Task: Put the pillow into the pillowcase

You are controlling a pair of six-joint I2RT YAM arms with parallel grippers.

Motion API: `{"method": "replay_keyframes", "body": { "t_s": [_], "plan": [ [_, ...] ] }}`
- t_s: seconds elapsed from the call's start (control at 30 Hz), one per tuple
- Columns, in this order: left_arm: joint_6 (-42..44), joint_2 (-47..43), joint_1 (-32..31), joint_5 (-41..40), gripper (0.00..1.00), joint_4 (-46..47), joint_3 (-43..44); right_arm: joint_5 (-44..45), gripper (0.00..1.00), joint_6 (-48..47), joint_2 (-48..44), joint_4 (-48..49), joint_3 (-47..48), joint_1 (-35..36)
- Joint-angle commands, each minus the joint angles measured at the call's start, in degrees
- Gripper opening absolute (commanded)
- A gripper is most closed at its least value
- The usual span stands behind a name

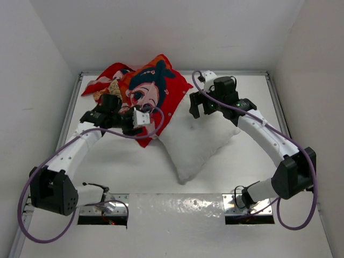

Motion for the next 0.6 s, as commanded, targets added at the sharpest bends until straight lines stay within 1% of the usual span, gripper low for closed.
{"method": "replay_keyframes", "body": {
  "t_s": [0.0,0.03,0.13,0.2,0.27,0.33,0.4,0.43,0.47,0.5,0.57],
  "plan": [
    [16.98,3.56,-1.81,-4.04,0.58,-12.35,-3.58,5.06,0.99,1.59,1.27,-0.55,4.4,-0.74],
    [21.53,5.83,-2.94,-5.46,0.56,-14.12,-4.37,5.51,0.99,1.68,1.81,-1.43,5.11,-0.65],
    [22.19,7.61,-5.23,-10.72,0.55,-10.98,-6.65,6.3,0.99,2.03,2.95,-1.26,5.74,-0.74],
    [24.47,7.44,-7.78,-12.75,0.58,-6.24,-10.25,7.71,0.99,2.2,2.95,-0.82,5.04,-0.74],
    [25.96,7.43,-9.97,-16.88,0.62,-0.64,-13.67,7.98,0.99,2.47,2.78,-0.03,4.07,-0.74],
    [26.85,8.22,-10.51,-17.68,0.64,2.46,-14.92,7.8,0.99,2.64,2.69,0.5,3.72,-0.74],
    [26.33,11.55,-10.52,-17.86,0.64,3.18,-13.44,7.71,0.99,2.47,2.78,0.59,3.54,-0.83],
    [26.15,15.05,-10.51,-17.86,0.64,2.22,-12.21,8.23,0.99,2.29,2.78,0.5,3.36,-0.74],
    [25.97,16.56,-10.51,-17.86,0.64,0.04,-10.02,8.41,0.99,2.12,2.78,0.41,3.19,-0.74],
    [25.54,17.8,-10.51,-18.3,0.64,-0.25,-9.31,8.68,0.99,1.77,2.69,0.5,3.19,-0.83],
    [23.09,19.56,-10.51,-19.35,0.64,1.93,-9.3,9.29,0.99,1.42,2.69,0.32,3.1,-0.92]
  ]
}}
